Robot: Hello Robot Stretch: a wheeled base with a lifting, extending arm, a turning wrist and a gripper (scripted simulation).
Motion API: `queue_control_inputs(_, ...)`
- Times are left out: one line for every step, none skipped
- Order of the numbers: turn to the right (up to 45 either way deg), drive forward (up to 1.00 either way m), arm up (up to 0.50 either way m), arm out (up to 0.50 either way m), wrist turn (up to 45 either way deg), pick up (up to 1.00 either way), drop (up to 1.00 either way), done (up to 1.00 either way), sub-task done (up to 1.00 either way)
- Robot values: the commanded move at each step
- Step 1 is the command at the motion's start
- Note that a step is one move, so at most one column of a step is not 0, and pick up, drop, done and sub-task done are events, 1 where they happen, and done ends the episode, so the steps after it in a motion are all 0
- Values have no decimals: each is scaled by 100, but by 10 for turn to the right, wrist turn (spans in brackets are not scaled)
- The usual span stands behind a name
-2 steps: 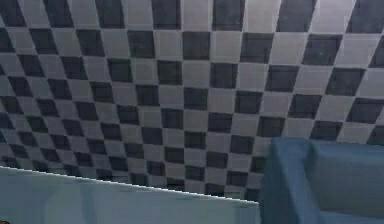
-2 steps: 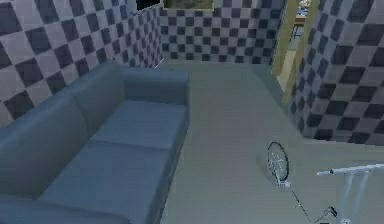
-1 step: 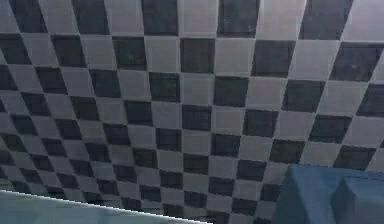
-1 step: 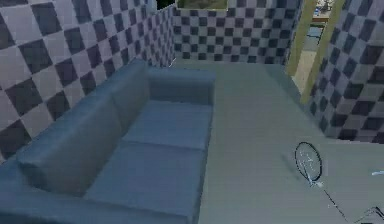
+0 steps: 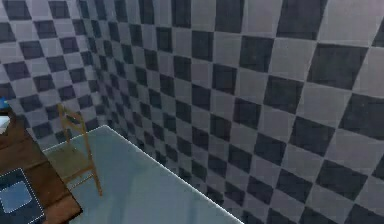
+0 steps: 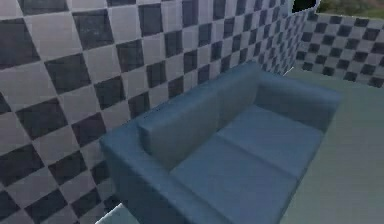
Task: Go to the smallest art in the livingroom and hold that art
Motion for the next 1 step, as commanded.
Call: queue_control_inputs(-30,0,0,0,0,0,0,0,0)
